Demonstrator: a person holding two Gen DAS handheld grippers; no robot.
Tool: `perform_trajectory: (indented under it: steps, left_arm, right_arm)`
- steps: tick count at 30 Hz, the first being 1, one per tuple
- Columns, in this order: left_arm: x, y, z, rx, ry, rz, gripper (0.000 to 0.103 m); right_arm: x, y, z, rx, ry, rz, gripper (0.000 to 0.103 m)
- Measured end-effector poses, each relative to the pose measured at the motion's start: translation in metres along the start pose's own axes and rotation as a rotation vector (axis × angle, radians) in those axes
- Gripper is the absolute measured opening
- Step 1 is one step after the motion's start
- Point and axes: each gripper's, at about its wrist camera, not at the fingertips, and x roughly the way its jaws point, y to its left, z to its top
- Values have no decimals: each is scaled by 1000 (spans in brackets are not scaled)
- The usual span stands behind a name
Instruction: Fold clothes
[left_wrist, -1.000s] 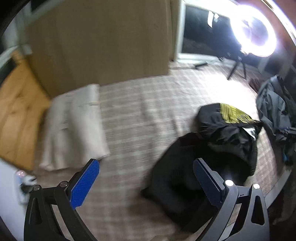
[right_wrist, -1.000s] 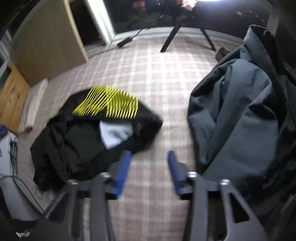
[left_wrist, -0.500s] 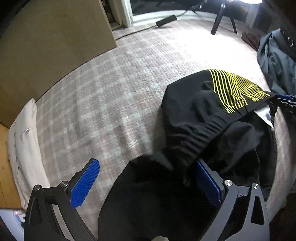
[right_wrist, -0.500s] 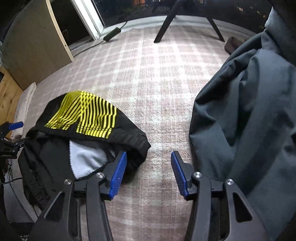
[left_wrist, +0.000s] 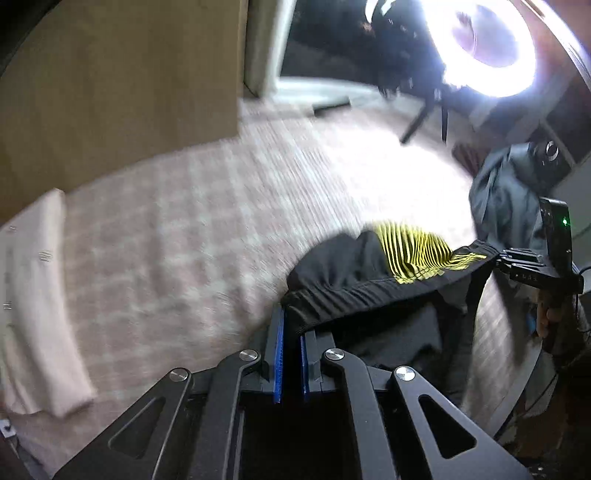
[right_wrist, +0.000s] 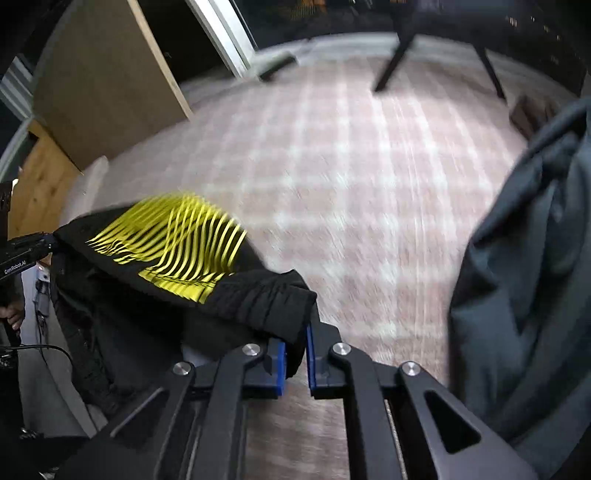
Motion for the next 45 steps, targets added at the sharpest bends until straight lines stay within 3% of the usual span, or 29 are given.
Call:
perform_trajectory:
  steps: [8,14,20,28,31,33,35,41,43,45]
  left_arm:
    - [-138,19,29,21,-260,47,6]
    - [-204,30,24,33,-340,28,6]
    - [-236,25,27,106,-344,82,6]
    - [-334,2,58,183,-505,140,8]
    - [-337,-6,47,221,-488,123,9]
    - [-319,-7,35,238,-437,102,10]
    - [-275,-4,15,231,-332,69,10]
    - [-75,23,-76,78,109,-105,10]
    - [-19,26,-112,39,228,-101,9]
    - [9,27,-133,23,292,-104,9]
  right_arm:
    - [-135,90,66,-186,-296,64,8]
    - [-204,131,71,-287,-388,84,8]
    - [-245,165,73,-368,-452,21,8]
    - [-337,205,82,-424,-644,-82,8]
    - [-344,198,66,-403,-639,-85,8]
    - [-326,185,49,-369,-575,-65,8]
    - [-294,168,27,-320,-483,-44,8]
    - [-133,90,-64,-39,-95,32,8]
    - [-85,70,-93,32,9,23,8]
    - [-60,61,-112,68,68,18,8]
